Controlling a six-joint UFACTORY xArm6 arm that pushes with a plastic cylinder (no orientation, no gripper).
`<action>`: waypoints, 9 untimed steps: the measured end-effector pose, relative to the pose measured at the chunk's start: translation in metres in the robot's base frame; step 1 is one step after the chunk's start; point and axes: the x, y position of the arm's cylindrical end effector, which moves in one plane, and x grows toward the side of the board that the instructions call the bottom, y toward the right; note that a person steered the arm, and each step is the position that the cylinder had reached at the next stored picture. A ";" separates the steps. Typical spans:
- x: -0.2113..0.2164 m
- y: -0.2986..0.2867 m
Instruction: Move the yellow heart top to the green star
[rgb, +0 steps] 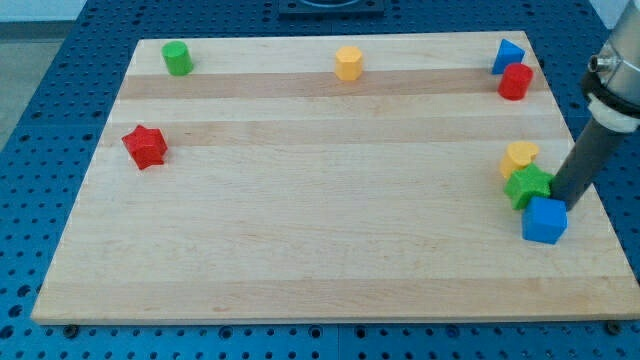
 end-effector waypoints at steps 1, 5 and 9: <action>0.000 -0.017; -0.023 -0.027; -0.045 -0.007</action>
